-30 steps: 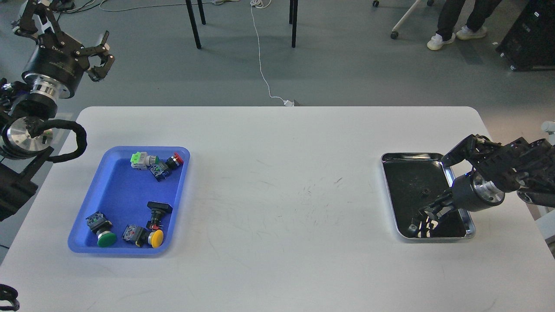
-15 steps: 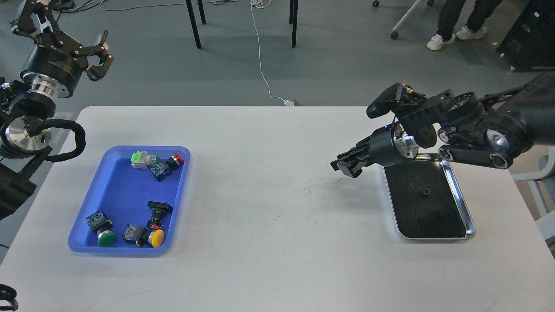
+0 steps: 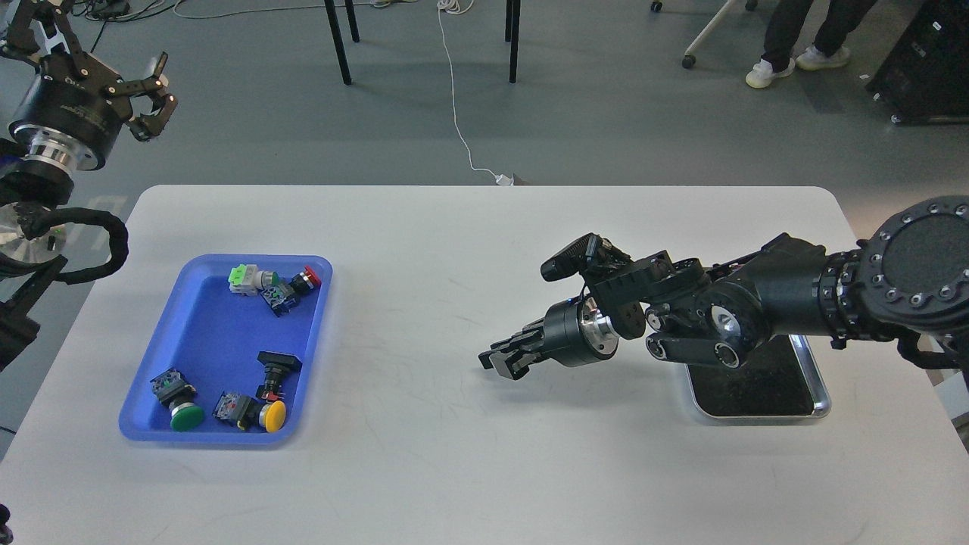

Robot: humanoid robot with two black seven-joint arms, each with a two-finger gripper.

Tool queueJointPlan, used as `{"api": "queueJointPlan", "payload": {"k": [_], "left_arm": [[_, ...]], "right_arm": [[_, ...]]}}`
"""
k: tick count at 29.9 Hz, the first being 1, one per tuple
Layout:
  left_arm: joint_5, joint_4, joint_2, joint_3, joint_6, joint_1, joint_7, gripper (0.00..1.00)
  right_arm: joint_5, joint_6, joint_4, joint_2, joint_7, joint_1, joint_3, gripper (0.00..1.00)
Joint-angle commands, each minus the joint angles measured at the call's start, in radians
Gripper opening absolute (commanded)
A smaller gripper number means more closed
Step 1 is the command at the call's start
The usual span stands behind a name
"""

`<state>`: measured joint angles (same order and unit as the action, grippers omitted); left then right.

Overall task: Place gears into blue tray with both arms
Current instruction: 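Carry the black gear to the table center and release it, then reach the left gripper toward the black gear on the table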

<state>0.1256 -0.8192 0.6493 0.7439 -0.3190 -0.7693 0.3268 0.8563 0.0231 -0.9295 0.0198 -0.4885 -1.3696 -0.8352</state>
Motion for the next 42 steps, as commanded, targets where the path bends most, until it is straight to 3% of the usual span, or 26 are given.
{"api": "queueJointPlan", "payload": {"k": [1, 7, 12, 14, 26, 29, 33, 37, 42], "left_arm": [[0.000, 0.000, 0.000, 0.000, 0.001, -0.001, 0.000, 0.98], [0.000, 0.000, 0.004, 0.000, 0.001, -0.001, 0.000, 0.98], [-0.001, 0.000, 0.021, 0.000, 0.000, -0.001, 0.000, 0.98], [-0.003, 0.000, 0.026, 0.000, 0.000, -0.001, 0.000, 0.98], [-0.009, 0.003, 0.027, -0.001, 0.000, -0.001, -0.002, 0.98], [-0.024, 0.002, 0.038, -0.014, -0.015, -0.004, -0.015, 0.98], [-0.096, -0.006, 0.059, -0.070, -0.060, -0.042, -0.101, 0.98], [-0.277, -0.093, 0.059, -0.071, -0.057, -0.068, -0.101, 0.98], [-0.682, -0.329, 0.064, -0.072, -0.028, -0.059, -0.101, 0.98]], "right_arm": [[0.003, 0.000, 0.023, -0.012, 0.000, 0.029, -0.001, 0.06], [0.006, 0.000, 0.024, -0.020, 0.000, 0.044, -0.005, 0.10], [0.006, -0.002, 0.026, -0.020, 0.000, 0.030, -0.004, 0.28], [0.004, -0.002, 0.026, -0.020, 0.000, 0.023, -0.004, 0.40], [-0.011, -0.002, 0.021, 0.005, 0.000, -0.016, 0.062, 0.70], [-0.014, 0.008, 0.012, 0.103, 0.000, -0.034, 0.178, 0.79], [-0.016, 0.015, 0.003, 0.261, 0.000, -0.017, 0.394, 0.89], [-0.016, 0.017, -0.018, 0.402, 0.000, 0.081, 0.641, 0.95], [-0.058, 0.101, -0.045, 0.518, 0.000, 0.260, 0.931, 0.97]]}}
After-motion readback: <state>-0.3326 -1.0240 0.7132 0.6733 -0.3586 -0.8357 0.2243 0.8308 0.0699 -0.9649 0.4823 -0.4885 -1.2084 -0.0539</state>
